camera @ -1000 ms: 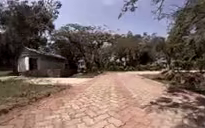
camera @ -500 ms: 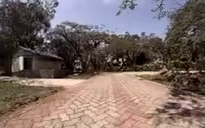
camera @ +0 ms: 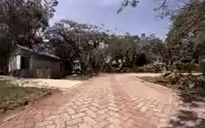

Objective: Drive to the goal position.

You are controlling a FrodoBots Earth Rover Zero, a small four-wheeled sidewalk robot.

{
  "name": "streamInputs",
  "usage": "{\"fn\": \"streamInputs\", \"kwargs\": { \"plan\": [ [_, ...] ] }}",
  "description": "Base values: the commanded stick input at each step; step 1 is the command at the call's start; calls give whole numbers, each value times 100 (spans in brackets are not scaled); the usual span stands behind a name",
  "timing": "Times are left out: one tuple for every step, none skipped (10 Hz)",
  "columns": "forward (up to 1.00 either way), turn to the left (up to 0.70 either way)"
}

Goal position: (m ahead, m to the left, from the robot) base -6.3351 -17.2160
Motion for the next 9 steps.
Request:
{"fn": "streamInputs", "kwargs": {
  "plan": [
    [70, 0],
    [70, 0],
    [70, -35],
    [70, -35],
    [70, -35],
    [70, -35],
    [70, -35],
    [70, -35],
    [70, -35]
  ]
}}
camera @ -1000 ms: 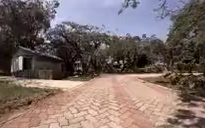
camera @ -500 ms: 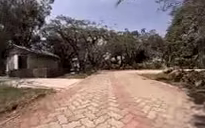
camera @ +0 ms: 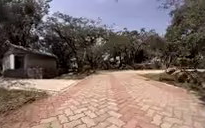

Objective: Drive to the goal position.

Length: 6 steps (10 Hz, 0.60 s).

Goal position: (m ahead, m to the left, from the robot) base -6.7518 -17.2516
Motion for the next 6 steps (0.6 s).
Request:
{"fn": "streamInputs", "kwargs": {
  "plan": [
    [70, -35],
    [70, 0],
    [70, 0],
    [70, 0],
    [70, 0],
    [70, -11]
  ]
}}
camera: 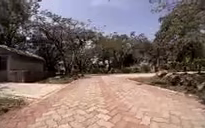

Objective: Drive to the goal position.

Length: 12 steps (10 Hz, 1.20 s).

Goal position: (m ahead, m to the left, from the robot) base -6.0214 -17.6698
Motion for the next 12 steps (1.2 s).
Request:
{"fn": "streamInputs", "kwargs": {
  "plan": [
    [70, -28],
    [70, -35],
    [70, -35],
    [70, -35],
    [70, -35],
    [70, 0],
    [70, 0],
    [70, 0],
    [70, 0],
    [70, 0],
    [70, 0],
    [70, 0]
  ]
}}
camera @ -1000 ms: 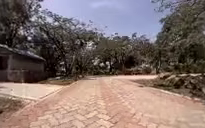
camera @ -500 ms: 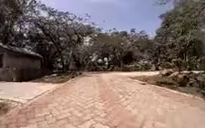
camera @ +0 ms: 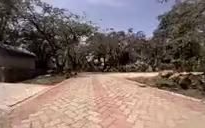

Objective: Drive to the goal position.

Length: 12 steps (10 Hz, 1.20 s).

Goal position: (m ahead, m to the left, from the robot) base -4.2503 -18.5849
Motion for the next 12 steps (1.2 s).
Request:
{"fn": "streamInputs", "kwargs": {
  "plan": [
    [70, 0],
    [70, 0],
    [70, 0],
    [70, 0],
    [70, 0],
    [70, 0],
    [70, 0],
    [70, 0],
    [70, 0],
    [70, 0],
    [70, 0],
    [70, 0]
  ]
}}
